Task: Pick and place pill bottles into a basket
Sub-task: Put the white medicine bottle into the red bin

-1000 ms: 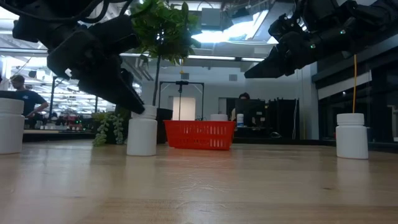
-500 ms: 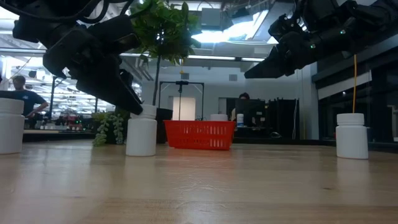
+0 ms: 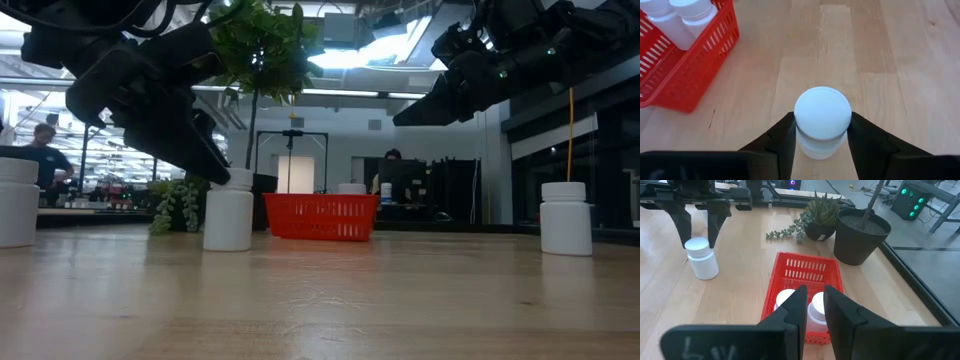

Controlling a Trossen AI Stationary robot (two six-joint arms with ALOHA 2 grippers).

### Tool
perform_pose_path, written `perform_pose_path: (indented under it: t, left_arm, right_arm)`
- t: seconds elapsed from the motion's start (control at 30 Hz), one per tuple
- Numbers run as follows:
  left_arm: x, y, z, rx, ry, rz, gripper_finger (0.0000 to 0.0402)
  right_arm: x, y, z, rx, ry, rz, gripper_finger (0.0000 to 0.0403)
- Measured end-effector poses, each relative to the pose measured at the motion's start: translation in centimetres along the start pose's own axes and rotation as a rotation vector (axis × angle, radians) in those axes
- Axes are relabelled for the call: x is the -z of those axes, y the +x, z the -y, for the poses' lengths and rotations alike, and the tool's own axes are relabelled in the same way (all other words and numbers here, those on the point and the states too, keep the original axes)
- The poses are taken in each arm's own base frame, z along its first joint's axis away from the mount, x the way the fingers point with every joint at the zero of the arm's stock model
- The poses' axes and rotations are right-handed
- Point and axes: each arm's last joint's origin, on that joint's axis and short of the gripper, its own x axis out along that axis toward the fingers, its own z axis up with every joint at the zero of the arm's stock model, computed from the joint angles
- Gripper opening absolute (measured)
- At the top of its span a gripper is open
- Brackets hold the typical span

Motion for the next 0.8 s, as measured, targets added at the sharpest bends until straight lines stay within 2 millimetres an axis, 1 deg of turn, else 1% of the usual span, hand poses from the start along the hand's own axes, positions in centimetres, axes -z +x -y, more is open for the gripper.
perform_pose_path:
  t: [0.17, 0.27, 0.4, 0.5, 0.63, 0.73, 0.8]
  left_arm:
    - [0.0, 0.0, 0.0, 0.001, 0.014, 0.0, 0.0145]
    - [-0.2, -0.4, -0.1, 0.002, 0.014, 0.003, 0.0145]
    - [-1.2, -1.7, -0.5, 0.026, 0.017, 0.053, 0.0145]
    - [-1.9, -3.0, -1.4, 0.043, -0.004, 0.074, 0.0145]
    - [-3.0, -4.6, -3.1, 0.034, -0.008, 0.122, 0.0145]
    - [-3.6, -5.2, -4.6, 0.021, -0.001, 0.159, 0.0145]
    - [-3.9, -5.2, -5.6, 0.014, 0.011, 0.171, 0.0145]
  right_arm:
    - [0.0, 0.0, 0.0, 0.0, 0.0, 0.0, 0.0068]
    - [0.0, 0.0, 0.0, 0.0, 0.0, 0.0, 0.0068]
    - [0.0, 0.0, 0.0, 0.0, 0.0, 0.0, 0.0068]
    - [0.0, 0.0, 0.0, 0.0, -0.001, 0.0, 0.0068]
    - [0.0, 0.0, 0.0, 0.0, -0.001, 0.0, 0.0068]
    - [0.0, 0.0, 0.0, 0.0, -0.001, 0.0, 0.0068]
    - [0.0, 0.0, 0.0, 0.0, -0.001, -0.002, 0.0068]
